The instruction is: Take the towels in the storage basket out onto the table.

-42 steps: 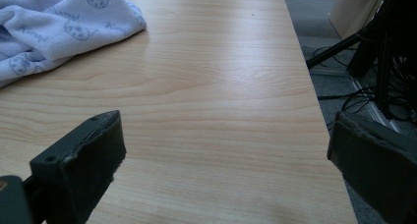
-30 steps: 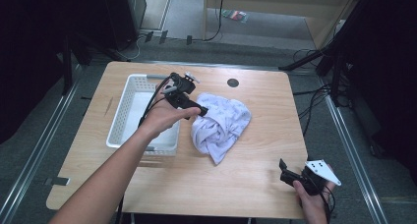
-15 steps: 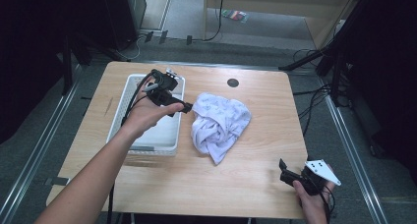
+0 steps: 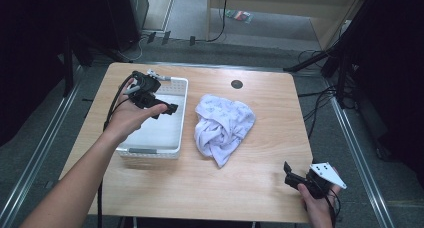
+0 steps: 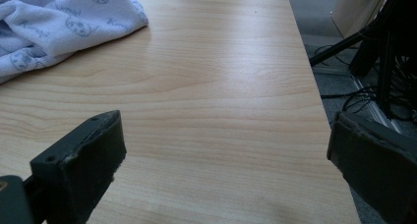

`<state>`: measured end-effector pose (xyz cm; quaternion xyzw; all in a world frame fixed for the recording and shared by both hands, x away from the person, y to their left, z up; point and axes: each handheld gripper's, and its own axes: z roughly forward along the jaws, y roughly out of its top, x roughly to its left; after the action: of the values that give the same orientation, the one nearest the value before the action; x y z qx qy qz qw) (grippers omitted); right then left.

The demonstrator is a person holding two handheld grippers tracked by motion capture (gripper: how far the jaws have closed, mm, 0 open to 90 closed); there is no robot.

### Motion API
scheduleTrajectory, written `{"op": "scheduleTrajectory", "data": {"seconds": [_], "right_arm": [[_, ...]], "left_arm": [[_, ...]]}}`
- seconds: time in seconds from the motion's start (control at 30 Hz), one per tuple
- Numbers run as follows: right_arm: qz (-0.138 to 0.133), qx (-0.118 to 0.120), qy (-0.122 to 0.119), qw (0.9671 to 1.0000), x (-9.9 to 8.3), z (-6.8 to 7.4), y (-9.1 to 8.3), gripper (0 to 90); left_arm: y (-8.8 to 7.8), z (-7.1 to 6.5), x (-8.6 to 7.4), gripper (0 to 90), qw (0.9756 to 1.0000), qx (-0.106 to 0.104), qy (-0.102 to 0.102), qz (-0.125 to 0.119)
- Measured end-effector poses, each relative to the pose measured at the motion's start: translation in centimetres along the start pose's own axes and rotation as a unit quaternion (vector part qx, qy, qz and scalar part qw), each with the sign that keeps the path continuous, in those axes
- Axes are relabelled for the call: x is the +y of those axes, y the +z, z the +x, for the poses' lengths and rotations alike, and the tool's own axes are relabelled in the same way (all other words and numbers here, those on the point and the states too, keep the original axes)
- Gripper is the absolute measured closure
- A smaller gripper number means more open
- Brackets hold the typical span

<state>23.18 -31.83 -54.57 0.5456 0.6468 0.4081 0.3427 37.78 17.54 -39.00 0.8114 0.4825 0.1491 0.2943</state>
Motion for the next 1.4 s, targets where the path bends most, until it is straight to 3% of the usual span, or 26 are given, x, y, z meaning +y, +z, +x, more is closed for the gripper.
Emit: {"op": "scheduleTrajectory", "data": {"seconds": [0.1, 0.47, 0.67, 0.9, 1.4], "right_arm": [[-0.001, 0.001, 0.002, 1.0000, 0.0, 0.0, 0.0, 1.1], [0.001, 0.000, 0.001, 1.0000, 0.0, 0.0, 0.0, 1.2], [0.000, 0.001, 0.004, 1.0000, 0.0, 0.0, 0.0, 1.2], [0.000, 0.001, 0.002, 1.0000, 0.0, 0.0, 0.0, 1.2], [0.002, 0.001, 0.004, 1.0000, 0.0, 0.0, 0.0, 1.2]], "left_arm": [[-0.7, 1.1, -0.7, 0.0, 0.9998, -0.002, -0.015, -0.013], [-1.5, 4.2, -4.2, 0.0, 0.9990, 0.017, -0.040, -0.009], [-2.0, 4.8, -6.1, 0.0, 0.9988, 0.032, -0.036, -0.008], [-2.6, 5.9, -8.2, 0.0, 0.9977, 0.037, -0.053, -0.018], [-4.0, 6.5, -11.8, 0.0, 0.9953, 0.057, -0.063, -0.048]]}}
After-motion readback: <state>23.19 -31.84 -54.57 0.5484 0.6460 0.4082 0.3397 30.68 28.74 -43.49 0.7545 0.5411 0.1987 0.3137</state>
